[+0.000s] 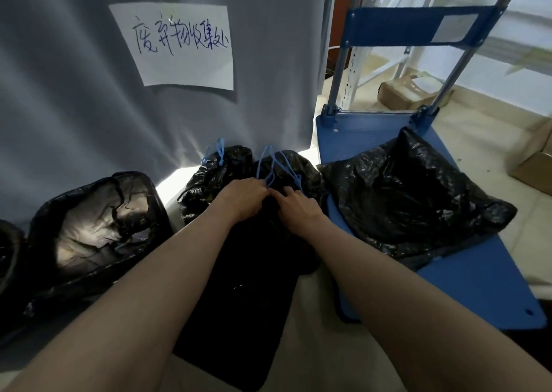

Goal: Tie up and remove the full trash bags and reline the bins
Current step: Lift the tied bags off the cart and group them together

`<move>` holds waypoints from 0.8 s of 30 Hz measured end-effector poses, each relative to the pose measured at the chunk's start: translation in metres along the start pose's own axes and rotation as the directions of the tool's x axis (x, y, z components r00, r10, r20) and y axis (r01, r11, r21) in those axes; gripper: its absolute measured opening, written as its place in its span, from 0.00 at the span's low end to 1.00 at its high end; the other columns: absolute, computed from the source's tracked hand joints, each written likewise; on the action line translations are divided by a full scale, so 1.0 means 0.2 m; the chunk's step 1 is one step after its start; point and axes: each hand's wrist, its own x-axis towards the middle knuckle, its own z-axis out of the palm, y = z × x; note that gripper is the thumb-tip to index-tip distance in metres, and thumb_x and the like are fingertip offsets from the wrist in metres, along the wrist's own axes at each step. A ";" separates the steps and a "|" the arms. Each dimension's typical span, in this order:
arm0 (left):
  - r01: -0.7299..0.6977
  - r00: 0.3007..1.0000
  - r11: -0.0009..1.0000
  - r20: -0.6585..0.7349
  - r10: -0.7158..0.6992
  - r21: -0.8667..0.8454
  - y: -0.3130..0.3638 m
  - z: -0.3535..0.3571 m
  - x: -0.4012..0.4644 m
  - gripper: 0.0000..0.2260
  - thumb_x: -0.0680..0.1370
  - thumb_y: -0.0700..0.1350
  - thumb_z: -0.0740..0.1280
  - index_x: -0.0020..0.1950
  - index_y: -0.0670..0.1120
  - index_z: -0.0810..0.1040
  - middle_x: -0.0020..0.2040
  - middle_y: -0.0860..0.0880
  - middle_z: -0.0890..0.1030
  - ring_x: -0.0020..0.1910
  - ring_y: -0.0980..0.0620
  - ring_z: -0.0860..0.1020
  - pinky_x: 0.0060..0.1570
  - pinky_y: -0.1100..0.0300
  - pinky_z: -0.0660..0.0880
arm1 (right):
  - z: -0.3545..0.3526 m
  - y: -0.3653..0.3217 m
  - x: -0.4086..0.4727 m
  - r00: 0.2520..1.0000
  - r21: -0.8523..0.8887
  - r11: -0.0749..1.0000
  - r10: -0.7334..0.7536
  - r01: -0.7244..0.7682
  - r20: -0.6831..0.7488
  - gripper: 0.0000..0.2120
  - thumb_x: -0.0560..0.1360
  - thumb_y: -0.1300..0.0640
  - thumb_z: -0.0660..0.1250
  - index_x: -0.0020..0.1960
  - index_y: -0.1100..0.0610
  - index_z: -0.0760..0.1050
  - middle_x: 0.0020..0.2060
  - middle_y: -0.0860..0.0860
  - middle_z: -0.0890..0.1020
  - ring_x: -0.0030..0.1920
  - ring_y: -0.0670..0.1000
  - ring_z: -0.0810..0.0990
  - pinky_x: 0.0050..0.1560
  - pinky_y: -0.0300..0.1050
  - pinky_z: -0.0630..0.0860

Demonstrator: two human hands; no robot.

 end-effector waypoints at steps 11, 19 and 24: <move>0.194 0.927 0.975 -0.305 -0.217 -0.105 0.17 -0.20 -0.20 0.24 0.78 0.57 0.60 0.71 0.48 0.69 0.71 0.46 0.70 0.68 0.46 0.70 0.64 0.51 0.69 | -0.38 0.09 -0.44 0.949 -0.015 0.993 0.109 -0.119 -0.296 0.25 0.79 0.51 0.57 0.76 0.50 0.60 0.67 0.56 0.72 0.65 0.60 0.71 0.64 0.58 0.67; 0.093 0.927 0.973 -0.339 -0.163 -0.213 0.74 -0.35 -0.03 0.23 0.79 0.56 0.59 0.70 0.47 0.71 0.71 0.46 0.69 0.69 0.46 0.69 0.65 0.51 0.66 | -0.39 0.55 -0.89 0.898 -0.028 0.940 0.317 -0.341 -0.304 0.26 0.80 0.50 0.57 0.77 0.49 0.57 0.76 0.57 0.60 0.74 0.60 0.61 0.74 0.64 0.51; 0.021 0.946 0.972 -0.311 -0.096 -0.235 1.10 -0.37 0.16 0.23 0.79 0.56 0.59 0.71 0.46 0.69 0.72 0.45 0.68 0.69 0.45 0.68 0.65 0.50 0.66 | -0.29 0.84 -1.05 0.859 0.030 0.890 0.449 -0.456 -0.245 0.26 0.81 0.50 0.56 0.77 0.50 0.55 0.78 0.57 0.55 0.75 0.61 0.58 0.74 0.64 0.52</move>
